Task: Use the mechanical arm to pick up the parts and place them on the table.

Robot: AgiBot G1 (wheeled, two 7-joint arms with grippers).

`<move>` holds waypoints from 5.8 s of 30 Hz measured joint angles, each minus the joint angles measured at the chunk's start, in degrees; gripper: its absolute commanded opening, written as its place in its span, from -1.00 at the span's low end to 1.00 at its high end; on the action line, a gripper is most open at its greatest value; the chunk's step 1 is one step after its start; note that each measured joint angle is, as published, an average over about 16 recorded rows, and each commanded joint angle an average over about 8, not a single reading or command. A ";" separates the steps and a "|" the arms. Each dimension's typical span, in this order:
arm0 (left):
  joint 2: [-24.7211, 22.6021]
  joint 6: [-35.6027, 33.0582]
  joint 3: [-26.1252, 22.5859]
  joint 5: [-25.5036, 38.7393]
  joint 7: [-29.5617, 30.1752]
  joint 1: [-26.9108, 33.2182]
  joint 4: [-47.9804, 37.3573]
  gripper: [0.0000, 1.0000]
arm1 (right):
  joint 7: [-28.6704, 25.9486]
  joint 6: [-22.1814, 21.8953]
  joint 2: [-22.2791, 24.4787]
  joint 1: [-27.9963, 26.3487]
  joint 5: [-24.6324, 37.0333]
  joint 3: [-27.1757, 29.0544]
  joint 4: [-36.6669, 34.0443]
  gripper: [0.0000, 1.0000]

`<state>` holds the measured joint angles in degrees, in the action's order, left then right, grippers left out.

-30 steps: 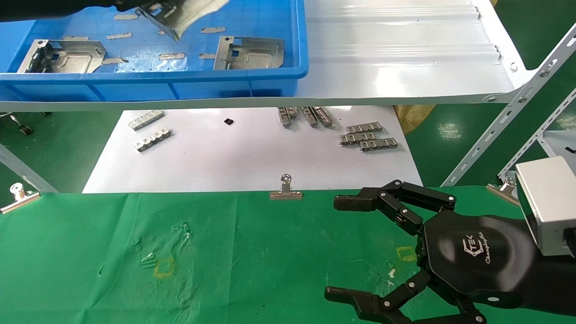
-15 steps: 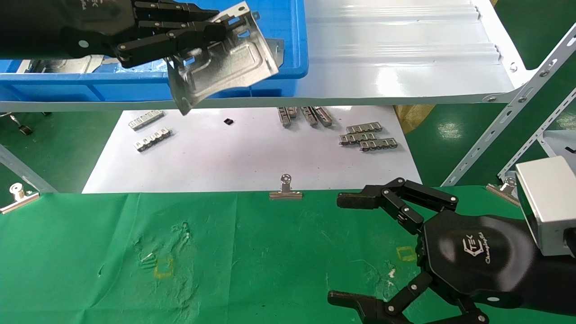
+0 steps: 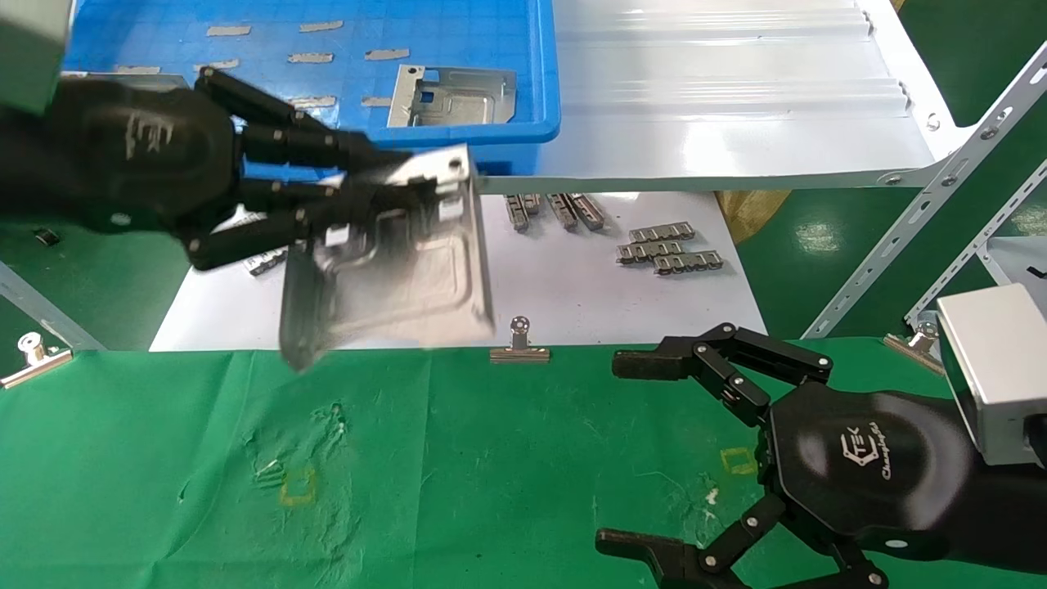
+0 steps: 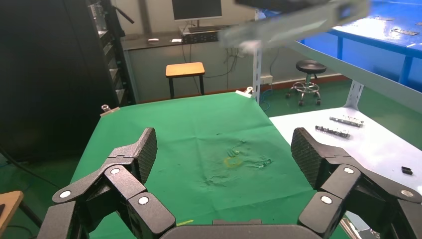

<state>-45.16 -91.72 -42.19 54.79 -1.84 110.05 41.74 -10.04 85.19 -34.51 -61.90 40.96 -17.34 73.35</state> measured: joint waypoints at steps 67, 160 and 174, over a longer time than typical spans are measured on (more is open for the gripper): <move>0.65 12.42 -25.66 5.95 -31.06 -10.28 -8.77 -1.00 | 0.09 -0.08 0.07 -0.04 -0.12 -0.18 0.00 1.00; 1.51 1.68 -7.34 -10.47 -13.55 -23.90 -10.04 1.00 | 0.20 -0.15 0.14 -0.09 -0.26 -0.37 -0.06 1.00; 4.32 3.09 3.56 -11.27 -5.04 -31.89 3.58 1.00 | 0.22 -0.16 0.16 -0.10 -0.28 -0.40 -0.06 1.00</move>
<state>-40.84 -88.62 -38.63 43.52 -6.88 78.15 45.32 -9.83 85.03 -34.35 -62.00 40.68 -17.74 73.29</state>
